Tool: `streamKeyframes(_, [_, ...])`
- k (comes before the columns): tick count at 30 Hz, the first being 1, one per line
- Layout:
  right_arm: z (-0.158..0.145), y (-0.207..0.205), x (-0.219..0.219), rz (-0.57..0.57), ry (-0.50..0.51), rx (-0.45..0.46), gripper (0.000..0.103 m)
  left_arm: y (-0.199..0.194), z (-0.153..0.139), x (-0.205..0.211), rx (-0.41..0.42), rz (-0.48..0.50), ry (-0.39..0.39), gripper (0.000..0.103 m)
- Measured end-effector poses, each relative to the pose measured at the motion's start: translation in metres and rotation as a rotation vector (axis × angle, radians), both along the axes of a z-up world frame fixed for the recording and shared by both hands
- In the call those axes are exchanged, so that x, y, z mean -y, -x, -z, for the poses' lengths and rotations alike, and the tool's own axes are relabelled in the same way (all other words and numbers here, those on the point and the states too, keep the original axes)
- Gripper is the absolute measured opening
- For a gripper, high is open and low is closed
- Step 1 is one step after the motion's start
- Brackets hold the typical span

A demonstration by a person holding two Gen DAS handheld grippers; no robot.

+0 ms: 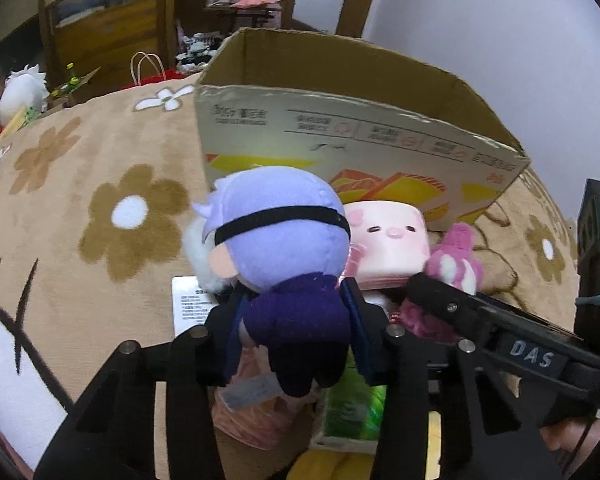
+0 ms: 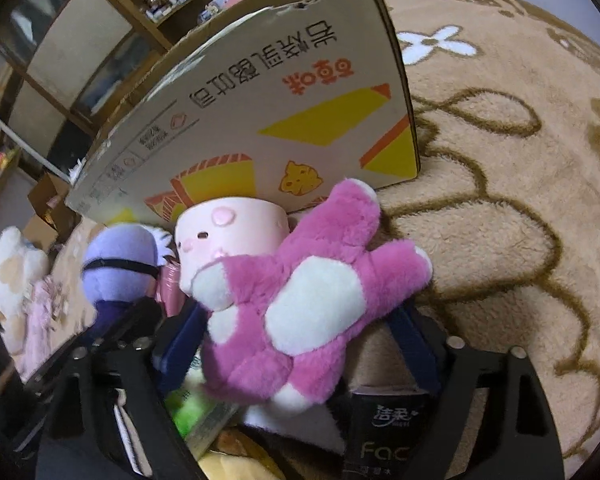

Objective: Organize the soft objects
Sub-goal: 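Lift both plush toys over the cardboard box and open both tools to drop them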

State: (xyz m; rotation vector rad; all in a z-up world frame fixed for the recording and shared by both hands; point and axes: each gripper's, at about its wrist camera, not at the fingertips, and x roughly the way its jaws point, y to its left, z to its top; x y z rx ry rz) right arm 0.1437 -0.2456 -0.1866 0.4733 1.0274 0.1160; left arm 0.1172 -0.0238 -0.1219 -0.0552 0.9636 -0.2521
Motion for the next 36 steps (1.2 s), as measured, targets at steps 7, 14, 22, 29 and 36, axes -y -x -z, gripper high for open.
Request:
streamKeyframes(7, [-0.014, 0.007, -0.003, 0.015, 0.032, 0.032, 0.069, 0.005, -0.009, 0.000, 0.033, 0.000, -0.011, 0.037])
streamKeyframes(14, [-0.039, 0.019, 0.005, 0.044, 0.029, 0.125, 0.068, 0.014, -0.030, -0.001, 0.095, -0.005, -0.028, 0.037])
streamKeyframes(22, [-0.085, 0.048, 0.008, 0.083, 0.085, 0.255, 0.068, 0.031, -0.062, -0.003, 0.186, -0.003, -0.011, 0.037])
streamKeyframes(29, [-0.118, 0.065, 0.010, 0.110, 0.114, 0.346, 0.068, 0.040, -0.087, -0.001, 0.259, -0.003, -0.051, 0.037])
streamKeyframes(36, [-0.150, 0.057, 0.003, 0.110, 0.212, 0.450, 0.068, 0.036, -0.114, 0.001, 0.315, -0.017, -0.059, 0.037])
